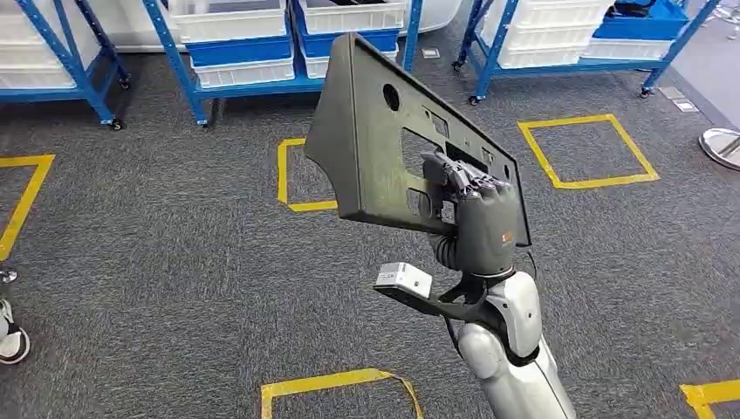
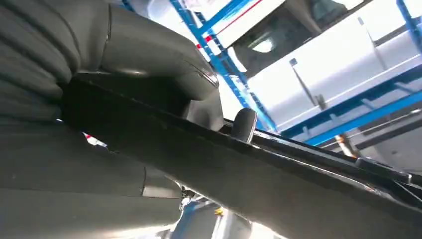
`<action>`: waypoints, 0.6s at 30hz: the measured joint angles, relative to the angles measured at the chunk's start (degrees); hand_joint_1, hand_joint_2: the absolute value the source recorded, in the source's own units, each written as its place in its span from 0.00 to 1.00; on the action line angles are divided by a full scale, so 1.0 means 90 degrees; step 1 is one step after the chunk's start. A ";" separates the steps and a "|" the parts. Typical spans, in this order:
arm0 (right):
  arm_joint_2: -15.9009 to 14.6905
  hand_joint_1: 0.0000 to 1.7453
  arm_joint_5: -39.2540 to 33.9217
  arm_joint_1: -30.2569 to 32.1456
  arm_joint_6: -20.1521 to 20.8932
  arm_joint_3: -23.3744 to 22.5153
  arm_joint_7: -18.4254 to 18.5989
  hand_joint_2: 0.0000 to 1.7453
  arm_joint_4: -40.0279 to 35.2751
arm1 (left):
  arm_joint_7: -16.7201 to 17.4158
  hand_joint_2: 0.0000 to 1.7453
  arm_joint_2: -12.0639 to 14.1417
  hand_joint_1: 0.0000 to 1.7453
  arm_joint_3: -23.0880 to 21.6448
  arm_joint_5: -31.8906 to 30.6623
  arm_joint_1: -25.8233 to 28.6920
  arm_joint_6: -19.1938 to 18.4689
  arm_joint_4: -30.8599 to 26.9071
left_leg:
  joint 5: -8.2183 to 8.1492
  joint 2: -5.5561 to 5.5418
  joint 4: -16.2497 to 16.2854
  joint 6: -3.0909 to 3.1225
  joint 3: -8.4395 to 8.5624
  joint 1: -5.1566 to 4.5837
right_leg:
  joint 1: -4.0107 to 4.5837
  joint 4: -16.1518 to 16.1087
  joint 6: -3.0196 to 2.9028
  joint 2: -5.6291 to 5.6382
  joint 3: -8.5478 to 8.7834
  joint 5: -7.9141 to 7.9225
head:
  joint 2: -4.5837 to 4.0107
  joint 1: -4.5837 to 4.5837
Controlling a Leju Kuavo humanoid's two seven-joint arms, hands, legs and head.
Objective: Take the parts from the cabinet and place them on the table.
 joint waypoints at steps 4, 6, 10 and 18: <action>0.0010 1.00 -0.0019 -0.0036 0.0000 0.0002 0.0000 1.00 0.0000 | -0.0024 0.00 -0.0007 0.00 0.0005 0.0000 -0.0004 0.0000 0.0000 | -0.0001 0.0259 0.0016 -0.0065 0.0020 -0.0089 | 0.0076 -0.1780 0.0031 -0.0569 0.0923 0.0580 | 0.0000 0.0019; 0.0015 1.00 -0.0034 -0.0032 0.0002 -0.0002 -0.0002 1.00 0.0000 | -0.0027 0.00 -0.0007 0.00 0.0015 0.0000 -0.0002 0.0000 0.0000 | 0.0039 0.0387 -0.0025 -0.0134 0.0040 -0.0083 | 0.0093 -0.1774 -0.0078 -0.0387 0.0827 0.0625 | 0.0000 0.0007; 0.0019 1.00 -0.0039 -0.0025 0.0005 -0.0002 -0.0002 1.00 0.0000 | -0.0051 0.00 -0.0007 0.00 0.0019 -0.0002 -0.0020 0.0005 0.0000 | -0.0257 -0.0061 0.0256 -0.0262 -0.0031 -0.0027 | -0.0021 -0.1843 -0.0280 -0.0103 0.0883 0.0752 | 0.0000 -0.0017; 0.0029 1.00 -0.0037 0.0022 0.0005 0.0002 -0.0005 1.00 0.0024 | -0.0053 0.00 0.0000 0.00 0.0073 -0.0010 -0.0028 0.0012 0.0002 | -0.0005 -0.0658 0.0265 -0.0169 0.0026 -0.0008 | 0.0028 -0.1780 -0.0318 0.0605 0.0867 0.0769 | 0.0000 -0.0066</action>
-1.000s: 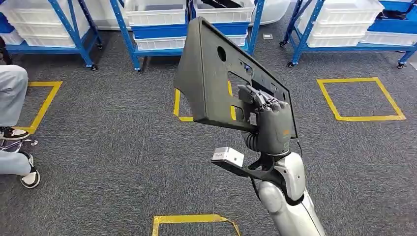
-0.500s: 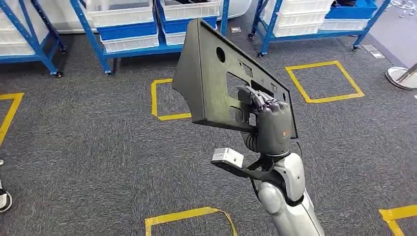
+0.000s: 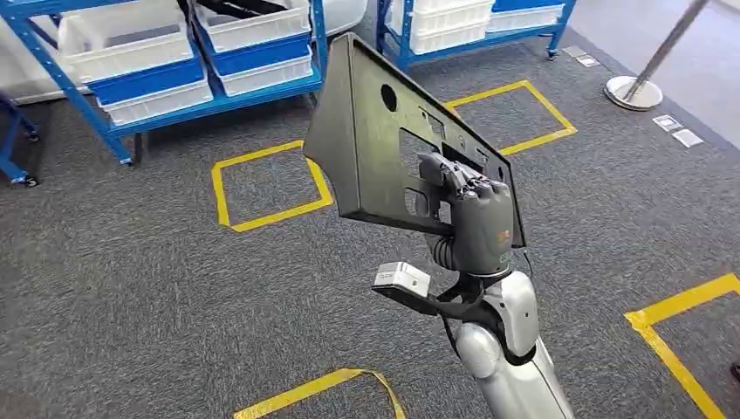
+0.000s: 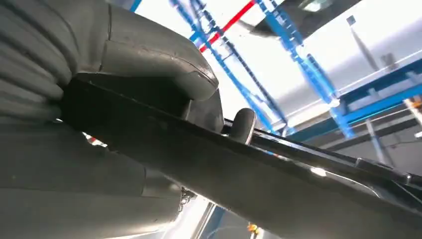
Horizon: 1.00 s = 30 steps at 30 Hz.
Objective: Take the parts from the cabinet and place them on the table.
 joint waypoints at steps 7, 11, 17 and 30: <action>0.0002 1.00 0.0039 0.0017 -0.0002 0.0010 -0.0005 1.00 0.0007 | 0.0017 0.00 -0.0007 0.00 0.0015 -0.0029 -0.0012 -0.0010 0.0007 | -0.0013 0.0057 -0.0383 0.0137 0.0131 0.0029 | 0.0010 0.0295 0.0225 -0.0311 -0.0401 -0.0088 | 0.0000 0.0039; 0.0000 1.00 0.0059 0.0054 -0.0002 0.0022 -0.0010 1.00 0.0010 | 0.0024 0.00 -0.0015 0.00 0.0019 -0.0039 0.0014 -0.0019 0.0010 | -0.0036 0.0490 -0.0382 0.0166 0.0119 0.0022 | -0.0048 0.2007 0.0247 -0.0592 -0.1307 -0.0663 | 0.0000 0.0083; -0.0005 1.00 0.0214 0.0101 -0.0017 0.0022 0.0058 1.00 -0.0014 | 0.0095 0.00 -0.0027 0.00 0.0007 -0.0155 0.0020 -0.0066 0.0015 | -0.0117 0.0925 -0.0373 0.0015 0.0174 -0.0026 | -0.0026 -0.0052 0.0400 -0.1184 -0.0156 0.0065 | 0.0000 0.0095; -0.0010 1.00 0.0789 0.0396 -0.0100 -0.0092 0.0349 1.00 -0.0100 | 0.0226 0.00 -0.0002 0.00 -0.0369 -0.0202 -0.0006 -0.0199 0.0082 | -0.0220 0.0147 0.0229 -0.0017 -0.0017 0.0015 | -0.0033 -0.0012 0.0047 -0.0039 -0.0158 0.0123 | 0.0000 -0.0029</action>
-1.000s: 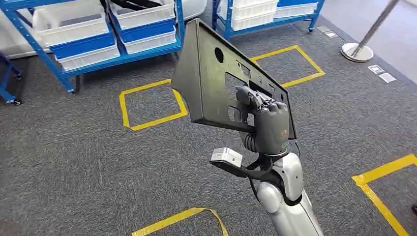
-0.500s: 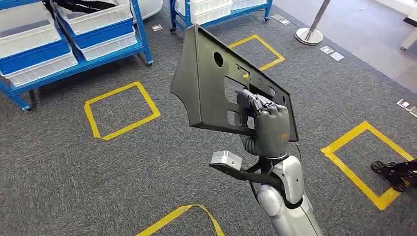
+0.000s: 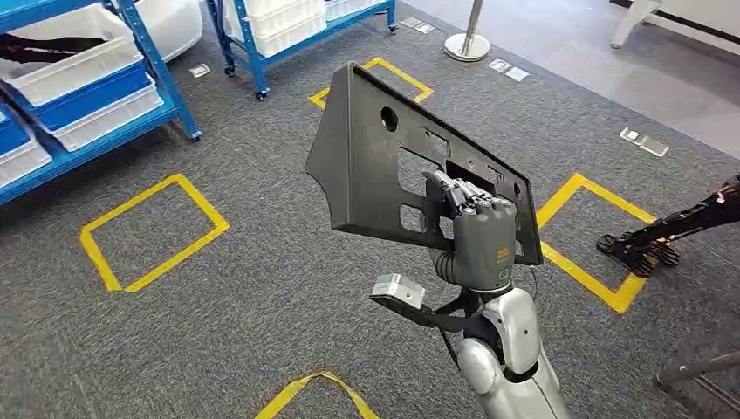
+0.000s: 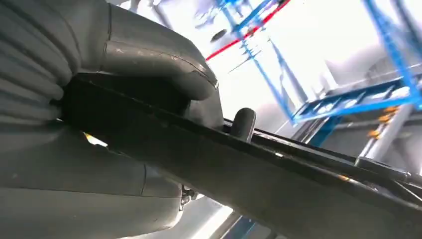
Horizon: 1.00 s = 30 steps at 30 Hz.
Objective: Take the parts from the cabinet and place them on the table.
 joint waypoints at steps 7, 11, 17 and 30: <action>0.0024 1.00 0.0253 -0.0137 -0.0097 -0.0015 0.0146 1.00 0.0075 | 0.0024 0.00 -0.0017 0.00 -0.0272 -0.0005 -0.0039 -0.0095 0.0073 | 0.0141 -0.0078 -0.0598 0.0192 0.0225 -0.0007 | 0.0005 0.0155 0.0206 -0.0177 -0.0276 -0.0008 | 0.0000 0.0027; -0.0042 1.00 0.0442 -0.0078 -0.0153 -0.0029 0.0287 1.00 0.0046 | 0.0075 0.00 -0.0015 0.00 -0.0491 -0.0005 -0.0042 -0.0214 0.0097 | 0.0118 0.0313 -0.0602 0.0256 0.0211 -0.0023 | -0.0005 0.1934 0.0167 -0.0542 -0.1162 -0.0697 | 0.0000 0.0102; -0.0486 1.00 0.0542 0.0943 -0.0394 -0.0187 0.0362 1.00 -0.0826 | 0.0083 0.00 -0.0012 0.00 -0.0792 0.0005 -0.0070 -0.0155 0.0119 | 0.0007 0.0716 -0.0594 0.0098 0.0268 -0.0073 | -0.0019 -0.0003 0.0423 -0.1257 -0.0044 -0.0054 | 0.0000 0.0141; -0.0663 1.00 0.0542 0.1415 -0.0391 -0.0267 0.0340 1.00 -0.1299 | 0.0075 0.00 0.0005 0.00 -0.0911 0.0015 -0.0087 -0.0158 0.0136 | -0.0353 0.0069 0.0365 0.0058 -0.0028 -0.0034 | 0.0016 -0.0031 -0.0002 -0.0032 -0.0027 0.0007 | 0.0000 0.0039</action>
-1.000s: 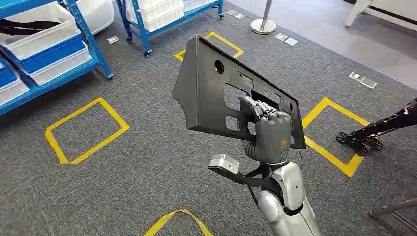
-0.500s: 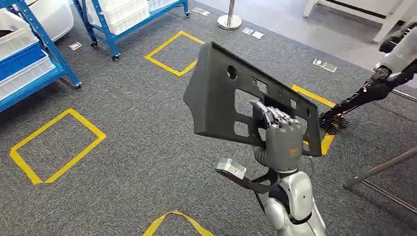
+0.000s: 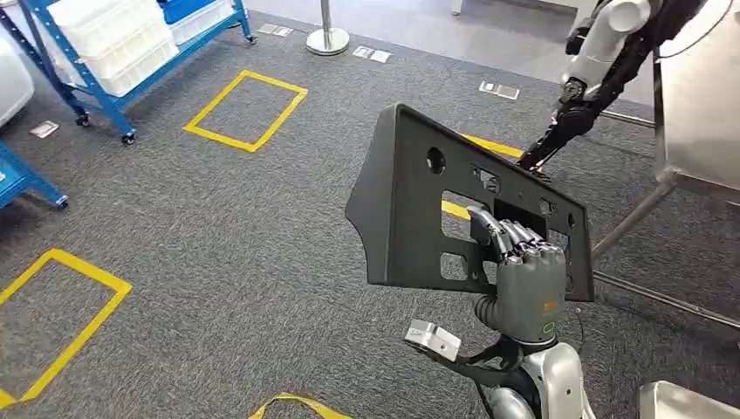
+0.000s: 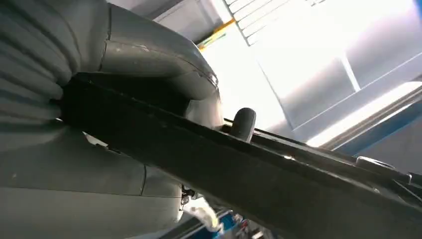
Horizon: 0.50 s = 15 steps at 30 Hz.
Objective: Take the parts from the cabinet and place them on the table.
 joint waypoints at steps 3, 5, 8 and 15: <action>-0.0024 1.00 -0.0097 0.0043 0.0065 -0.0017 -0.0031 1.00 -0.0056 | 0.0002 0.00 0.0015 0.00 -0.0002 0.0002 0.0000 0.0000 0.0014 | 0.0283 -0.0475 -0.0956 0.0089 0.0428 0.0004 | 0.0035 0.0036 0.0043 0.0219 -0.0029 -0.0002 | 0.0000 0.0010; -0.0032 1.00 -0.0102 0.0061 0.0100 -0.0017 -0.0087 1.00 -0.0058 | 0.0010 0.00 0.0015 0.00 -0.0002 0.0051 -0.0008 -0.0002 0.0017 | 0.0292 -0.0334 -0.0950 0.0132 0.0424 -0.0089 | -0.0057 -0.0014 0.0136 0.0351 -0.0088 0.0049 | 0.0000 -0.0002; -0.0036 1.00 -0.0092 0.0048 0.0136 -0.0015 -0.0114 1.00 -0.0070 | 0.0019 0.00 -0.0012 0.00 -0.0010 0.0063 -0.0015 0.0002 0.0017 | 0.0415 -0.0091 -0.1161 0.0236 0.0524 -0.0015 | 0.0043 0.0207 0.0191 -0.0069 -0.0279 -0.0031 | 0.0000 0.0032; -0.0029 1.00 0.0017 -0.0060 0.0143 -0.0007 -0.0112 1.00 0.0034 | 0.0024 0.00 -0.0012 0.00 0.0002 0.0131 -0.0009 0.0036 0.0022 | 0.0340 0.0568 -0.1164 0.0185 0.0559 0.0004 | -0.0142 0.1012 0.0441 -0.0656 -0.0713 -0.0238 | 0.0000 0.0095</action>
